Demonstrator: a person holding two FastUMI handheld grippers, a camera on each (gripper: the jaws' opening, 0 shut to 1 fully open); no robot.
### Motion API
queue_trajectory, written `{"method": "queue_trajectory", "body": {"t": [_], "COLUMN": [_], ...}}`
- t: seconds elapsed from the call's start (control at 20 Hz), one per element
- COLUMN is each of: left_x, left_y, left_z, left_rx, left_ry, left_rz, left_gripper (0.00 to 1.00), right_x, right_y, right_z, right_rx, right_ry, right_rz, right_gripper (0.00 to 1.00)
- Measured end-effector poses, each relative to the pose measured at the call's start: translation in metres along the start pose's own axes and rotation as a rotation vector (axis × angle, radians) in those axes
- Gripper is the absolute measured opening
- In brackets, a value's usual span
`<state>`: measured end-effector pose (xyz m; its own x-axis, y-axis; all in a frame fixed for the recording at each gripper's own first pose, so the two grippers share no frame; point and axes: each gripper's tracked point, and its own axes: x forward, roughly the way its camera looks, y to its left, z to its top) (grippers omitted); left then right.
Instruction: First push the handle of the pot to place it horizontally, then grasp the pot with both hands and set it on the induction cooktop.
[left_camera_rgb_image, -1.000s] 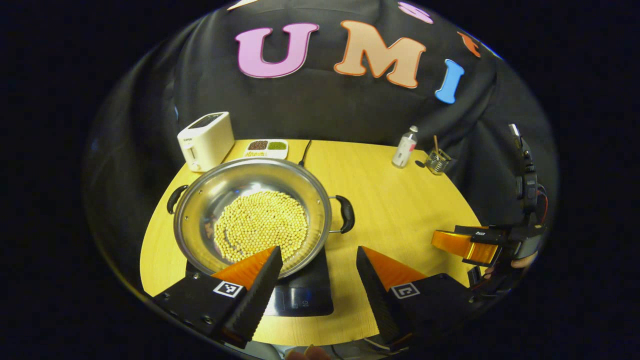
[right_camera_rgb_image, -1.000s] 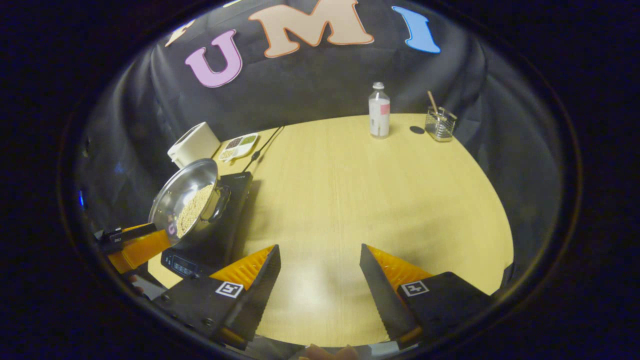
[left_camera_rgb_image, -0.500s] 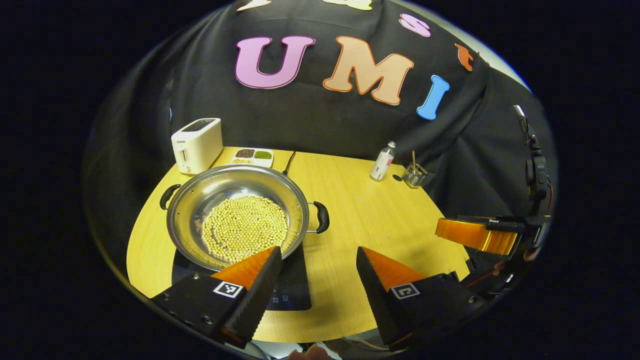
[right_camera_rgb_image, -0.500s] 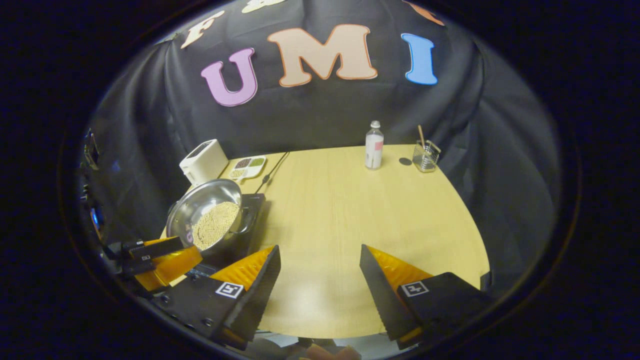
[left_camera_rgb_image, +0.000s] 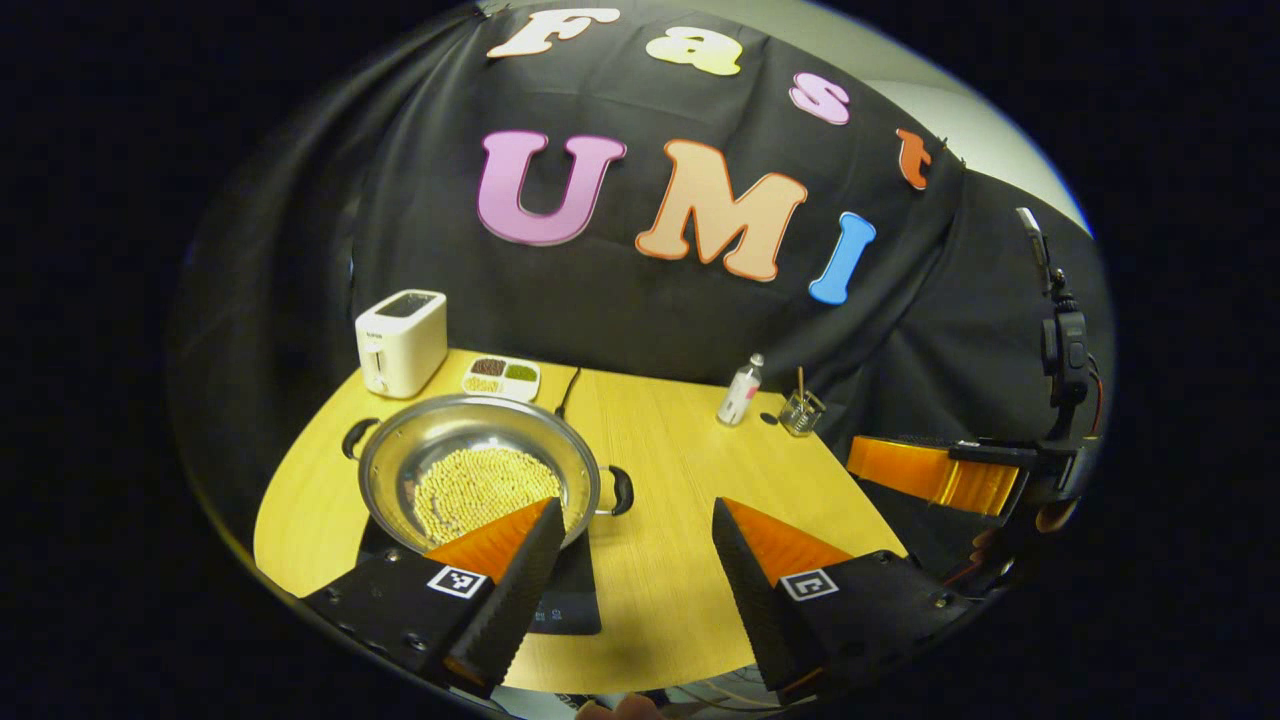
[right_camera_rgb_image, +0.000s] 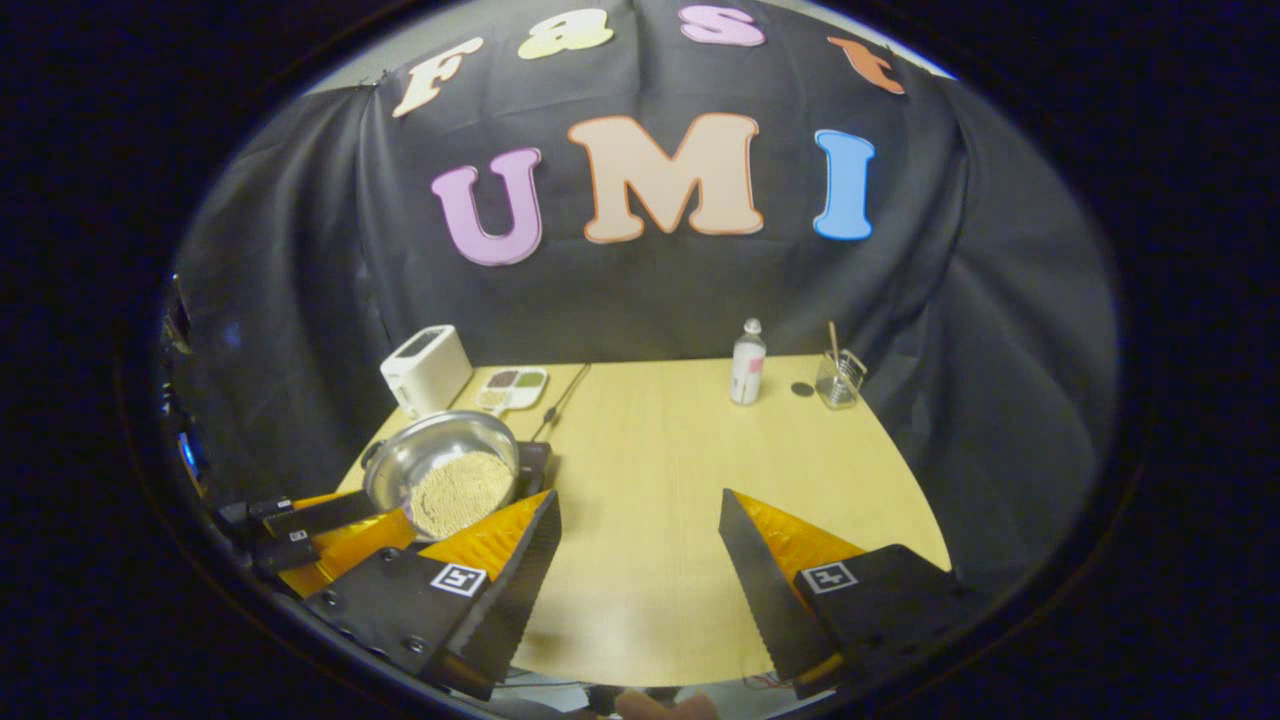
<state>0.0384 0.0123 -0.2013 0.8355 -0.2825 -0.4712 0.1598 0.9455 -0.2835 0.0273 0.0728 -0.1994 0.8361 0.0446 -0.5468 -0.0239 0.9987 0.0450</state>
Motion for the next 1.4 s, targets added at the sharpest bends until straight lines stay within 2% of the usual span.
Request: {"method": "queue_trajectory", "body": {"t": [0.05,0.25,0.45,0.55,0.65,0.7,0.8,0.85,0.95,1.05,1.1,1.15,1.2,1.3,1.4], "left_x": [-0.004,-0.018,-0.026,-0.026,-0.024,-0.025,-0.027,-0.030,-0.036,-0.037,-0.035,-0.033,-0.032,-0.030,-0.027], "left_y": [-0.001,-0.027,-0.065,-0.089,-0.117,-0.129,-0.147,-0.150,-0.149,-0.149,-0.152,-0.156,-0.157,-0.154,-0.155], "left_z": [0.013,0.077,0.124,0.135,0.141,0.143,0.150,0.156,0.160,0.169,0.170,0.169,0.169,0.171,0.170], "left_rx": [0.008,0.022,0.093,0.118,0.107,0.083,0.032,0.024,0.072,0.131,0.145,0.150,0.146,0.129,0.133], "left_ry": [-0.025,-0.165,-0.290,-0.318,-0.328,-0.332,-0.363,-0.384,-0.400,-0.431,-0.429,-0.420,-0.422,-0.418,-0.405], "left_rz": [0.008,0.002,-0.007,-0.012,-0.021,-0.024,-0.031,-0.019,0.013,0.035,0.032,0.022,0.016,0.021,0.012], "left_gripper": [0.91,0.90,0.90,0.90,0.90,0.85,0.90,0.90,0.90,0.90,0.89,0.90,0.94,0.87,0.89], "right_x": [-0.004,-0.027,-0.053,-0.067,-0.075,-0.076,-0.078,-0.078,-0.081,-0.079,-0.081,-0.083,-0.082,-0.080,-0.079], "right_y": [0.001,-0.019,-0.073,-0.096,-0.120,-0.131,-0.141,-0.143,-0.141,-0.159,-0.164,-0.160,-0.155,-0.160,-0.158], "right_z": [0.016,0.074,0.119,0.136,0.154,0.158,0.163,0.167,0.162,0.167,0.166,0.164,0.167,0.168,0.179], "right_rx": [0.002,-0.007,-0.011,0.012,0.019,0.017,0.028,0.044,0.061,0.030,0.037,0.059,0.073,0.058,0.066], "right_ry": [-0.032,-0.169,-0.286,-0.318,-0.365,-0.379,-0.404,-0.412,-0.410,-0.441,-0.436,-0.428,-0.431,-0.423,-0.440], "right_rz": [0.009,0.023,-0.010,-0.007,-0.015,-0.018,-0.004,-0.002,0.020,-0.016,-0.028,-0.010,-0.001,-0.010,-0.015], "right_gripper": [0.95,0.97,0.94,0.97,0.94,0.94,0.94,0.97,0.94,0.96,0.93,0.94,0.94,0.94,0.97]}}
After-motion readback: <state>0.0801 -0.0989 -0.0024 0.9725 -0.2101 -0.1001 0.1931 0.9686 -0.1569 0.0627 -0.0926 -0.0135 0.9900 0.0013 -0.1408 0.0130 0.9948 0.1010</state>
